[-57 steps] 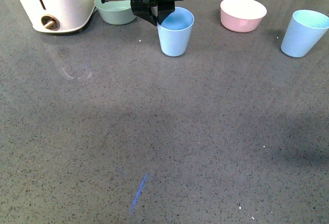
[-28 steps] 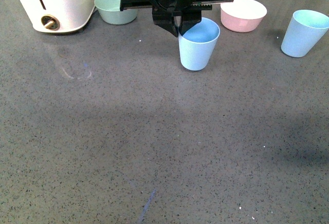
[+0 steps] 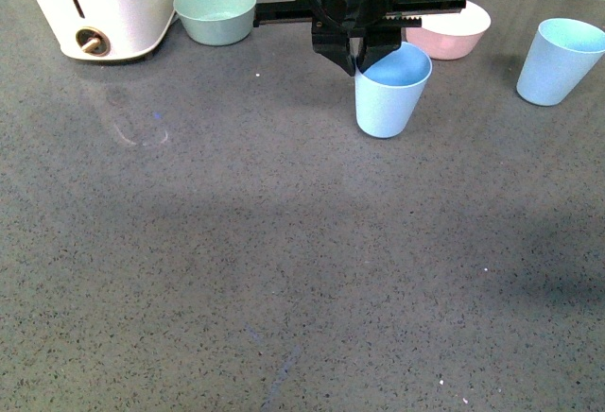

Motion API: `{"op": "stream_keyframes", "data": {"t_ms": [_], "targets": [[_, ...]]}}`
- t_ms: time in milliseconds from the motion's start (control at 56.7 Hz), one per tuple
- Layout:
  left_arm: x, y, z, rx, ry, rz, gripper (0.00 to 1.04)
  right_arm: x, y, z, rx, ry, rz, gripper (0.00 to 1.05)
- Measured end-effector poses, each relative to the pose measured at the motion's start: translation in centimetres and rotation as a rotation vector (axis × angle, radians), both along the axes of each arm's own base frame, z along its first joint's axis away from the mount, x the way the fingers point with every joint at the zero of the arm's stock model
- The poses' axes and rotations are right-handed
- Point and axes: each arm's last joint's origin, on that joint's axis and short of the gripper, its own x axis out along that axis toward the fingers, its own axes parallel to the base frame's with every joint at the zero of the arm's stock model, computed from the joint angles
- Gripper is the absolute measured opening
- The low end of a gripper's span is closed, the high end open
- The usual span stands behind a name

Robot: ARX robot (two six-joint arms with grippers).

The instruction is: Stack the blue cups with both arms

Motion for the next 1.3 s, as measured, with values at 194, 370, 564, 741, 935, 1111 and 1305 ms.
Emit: {"op": "stream_keyframes", "data": {"t_ms": [194, 370, 564, 741, 935, 1111, 1305], "targets": [[0.5, 0.0, -0.5, 0.002, 0.005, 0.005, 0.02, 0.0, 0.0, 0.0, 0.000, 0.000, 0.000, 0.96], [0.8, -0.2, -0.6, -0.009, -0.006, 0.003, 0.02, 0.0, 0.0, 0.0, 0.000, 0.000, 0.000, 0.96], [0.3, 0.1, -1.4, -0.006, 0.012, 0.001, 0.28, 0.0, 0.0, 0.0, 0.000, 0.000, 0.000, 0.96], [0.2, 0.2, -1.3, -0.012, 0.015, -0.004, 0.52, 0.0, 0.0, 0.0, 0.000, 0.000, 0.000, 0.96], [0.5, 0.5, -0.1, -0.015, 0.008, 0.002, 0.77, 0.0, 0.0, 0.0, 0.000, 0.000, 0.000, 0.96], [1.6, 0.9, 2.9, -0.041, -0.043, 0.009, 0.97, 0.0, 0.0, 0.0, 0.000, 0.000, 0.000, 0.96], [2.7, 1.3, 4.5, -0.051, -0.101, 0.021, 0.96, 0.0, 0.0, 0.0, 0.000, 0.000, 0.000, 0.96]]}}
